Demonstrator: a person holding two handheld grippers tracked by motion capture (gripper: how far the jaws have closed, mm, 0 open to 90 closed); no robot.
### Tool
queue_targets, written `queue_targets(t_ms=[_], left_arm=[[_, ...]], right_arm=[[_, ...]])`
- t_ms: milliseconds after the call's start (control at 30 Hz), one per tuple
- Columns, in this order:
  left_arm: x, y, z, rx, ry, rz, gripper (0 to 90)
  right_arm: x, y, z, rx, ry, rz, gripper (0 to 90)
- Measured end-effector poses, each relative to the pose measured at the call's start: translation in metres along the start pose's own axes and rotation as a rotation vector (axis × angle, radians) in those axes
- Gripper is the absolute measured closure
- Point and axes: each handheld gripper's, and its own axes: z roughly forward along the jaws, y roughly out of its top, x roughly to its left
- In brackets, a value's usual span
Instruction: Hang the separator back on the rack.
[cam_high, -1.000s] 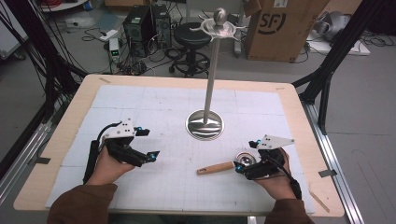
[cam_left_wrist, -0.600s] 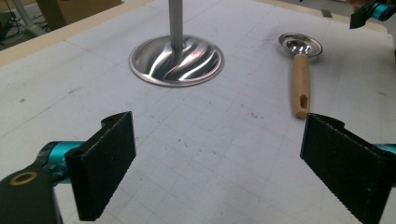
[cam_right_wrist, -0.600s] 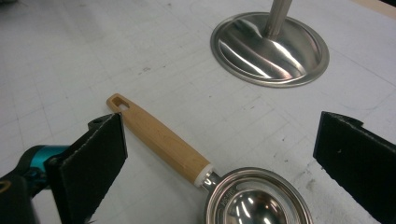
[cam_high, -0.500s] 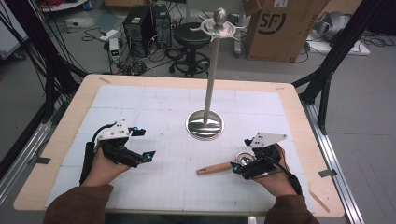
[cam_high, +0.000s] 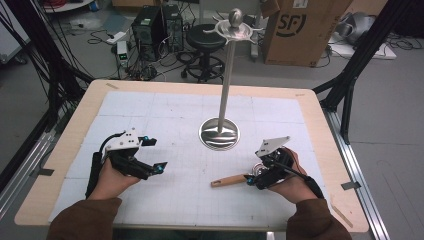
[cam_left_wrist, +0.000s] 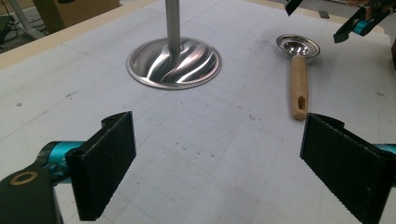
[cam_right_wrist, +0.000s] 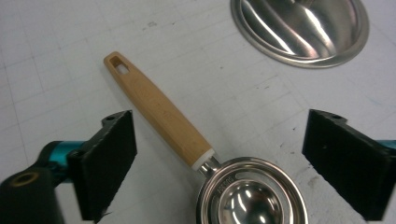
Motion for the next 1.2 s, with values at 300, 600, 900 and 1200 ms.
queue_targets(t_ms=[300, 600, 900, 1200], left_arm=[[0.0, 0.0, 0.001, 0.007, -0.003, 0.003, 11.1], [-0.001, 0.0, 0.002, 0.009, 0.003, 0.003, 11.2], [-0.001, -0.001, 0.003, 0.021, 0.011, 0.005, 11.1], [-0.002, 0.001, 0.003, 0.018, 0.023, 0.01, 11.0]], right_arm=[[0.001, 0.006, 0.013, 0.098, 0.046, -0.052, 31.6], [0.006, 0.011, 0.027, 0.192, 0.065, -0.101, 39.8], [0.006, 0.01, 0.037, 0.251, 0.1, -0.12, 42.9], [0.005, 0.009, 0.045, 0.293, 0.112, -0.127, 48.7]])
